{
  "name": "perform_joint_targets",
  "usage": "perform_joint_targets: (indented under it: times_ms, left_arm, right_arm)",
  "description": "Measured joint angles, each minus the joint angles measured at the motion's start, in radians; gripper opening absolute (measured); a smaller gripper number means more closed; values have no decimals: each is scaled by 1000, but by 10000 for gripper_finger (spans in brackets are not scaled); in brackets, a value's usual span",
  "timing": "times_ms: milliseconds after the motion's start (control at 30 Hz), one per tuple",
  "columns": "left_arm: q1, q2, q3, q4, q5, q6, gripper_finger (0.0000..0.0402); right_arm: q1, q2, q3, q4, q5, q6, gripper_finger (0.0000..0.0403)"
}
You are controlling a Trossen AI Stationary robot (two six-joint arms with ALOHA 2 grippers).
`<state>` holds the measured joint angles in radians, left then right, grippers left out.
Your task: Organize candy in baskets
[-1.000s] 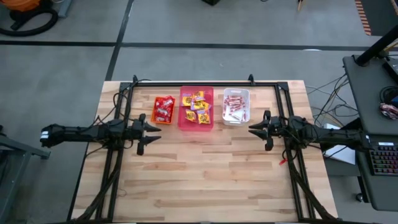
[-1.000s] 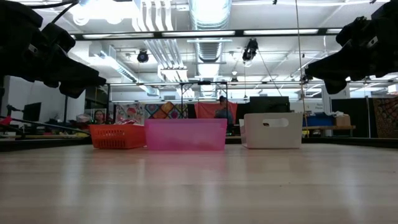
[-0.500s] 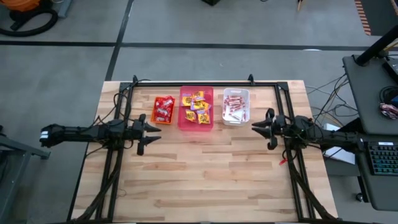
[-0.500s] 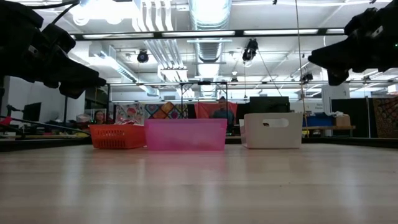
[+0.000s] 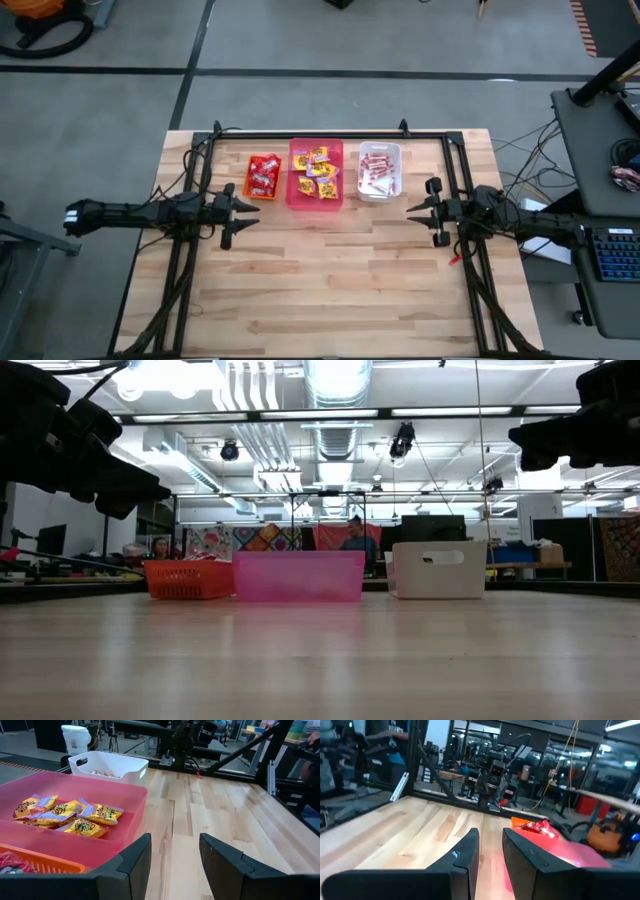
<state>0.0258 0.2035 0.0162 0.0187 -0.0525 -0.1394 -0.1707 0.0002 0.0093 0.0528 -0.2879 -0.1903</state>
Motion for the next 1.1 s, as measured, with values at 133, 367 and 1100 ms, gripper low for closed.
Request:
perform_joint_targets:
  times_ms: [133, 367, 1100]
  left_arm:
    - [0, 0, 0, 1, 0, 0, 151]
    - [0, 2, 0, 2, 0, 0, 151]
    - [0, 3, 0, 4, 0, 0, 151]
  right_arm:
    - [0, 4, 0, 5, -2, -48, 79]
    - [0, 15, 0, 6, -2, 56, 79]
    - [0, 15, 0, 8, -1, 112, 79]
